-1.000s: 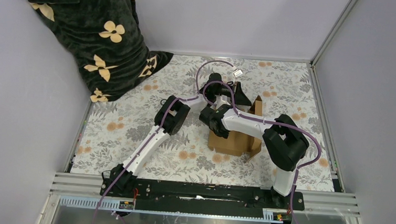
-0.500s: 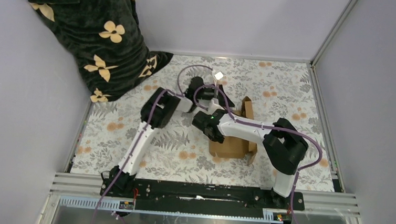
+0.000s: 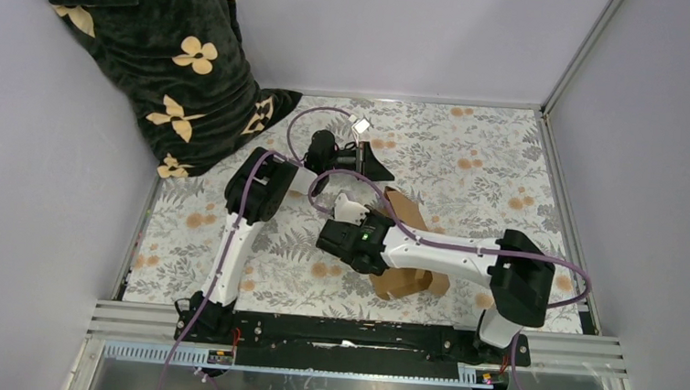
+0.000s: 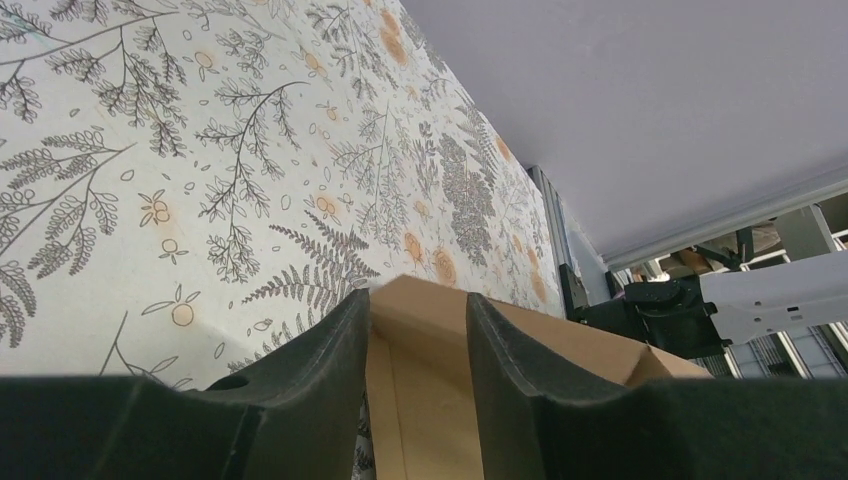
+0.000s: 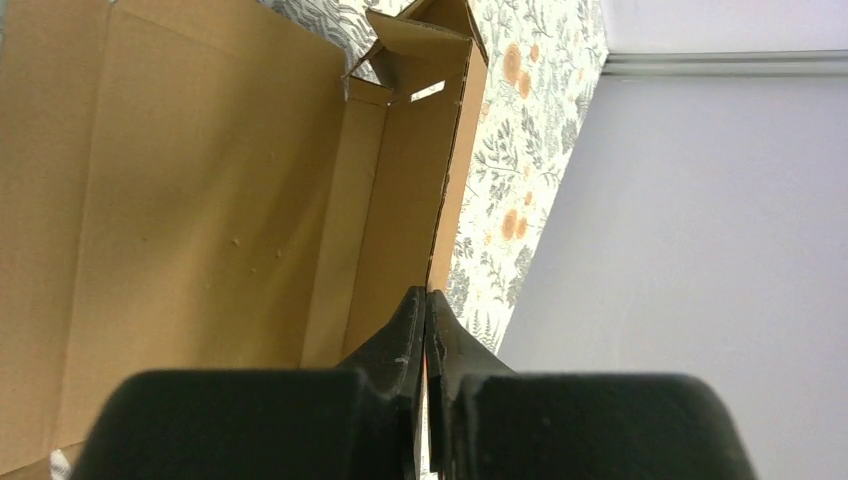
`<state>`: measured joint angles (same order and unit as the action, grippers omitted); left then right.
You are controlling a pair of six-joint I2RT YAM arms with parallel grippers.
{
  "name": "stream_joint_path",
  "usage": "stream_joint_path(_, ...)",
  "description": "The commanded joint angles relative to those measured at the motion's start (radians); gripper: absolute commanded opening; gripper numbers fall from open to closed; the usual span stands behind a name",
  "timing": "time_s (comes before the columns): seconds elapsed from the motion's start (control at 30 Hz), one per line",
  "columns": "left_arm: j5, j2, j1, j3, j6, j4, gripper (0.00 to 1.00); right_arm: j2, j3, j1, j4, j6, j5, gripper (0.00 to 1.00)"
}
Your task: Fold the paper box
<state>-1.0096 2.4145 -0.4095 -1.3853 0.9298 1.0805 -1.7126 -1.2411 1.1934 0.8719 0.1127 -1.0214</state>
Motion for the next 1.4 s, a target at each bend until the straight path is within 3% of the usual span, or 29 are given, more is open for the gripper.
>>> stream_joint_path(0.0, 0.009, -0.048, -0.002, 0.025, -0.06, 0.005, 0.47, 0.089, 0.004, 0.029, -0.014, -0.002, 0.039, 0.02)
stream_joint_path(0.33, 0.007, -0.085, 0.006, 0.064, -0.116, -0.052, 0.45, 0.168, -0.016, 0.088, -0.037, -0.014, 0.067, 0.02)
stream_joint_path(0.6, 0.002, -0.127, 0.015, 0.137, -0.131, -0.046, 0.45, 0.217, 0.088, 0.088, -0.145, -0.044, 0.077, 0.03)
stream_joint_path(1.07, -0.04, -0.147, 0.014, 0.314, -0.066, 0.158, 0.45, 0.099, 0.122, 0.087, -0.184, -0.062, 0.0, 0.02)
stream_joint_path(1.37, -0.08, -0.13, 0.014, 0.352, -0.073, 0.182, 0.54, 0.138, 0.168, 0.088, -0.233, -0.079, 0.035, 0.02)
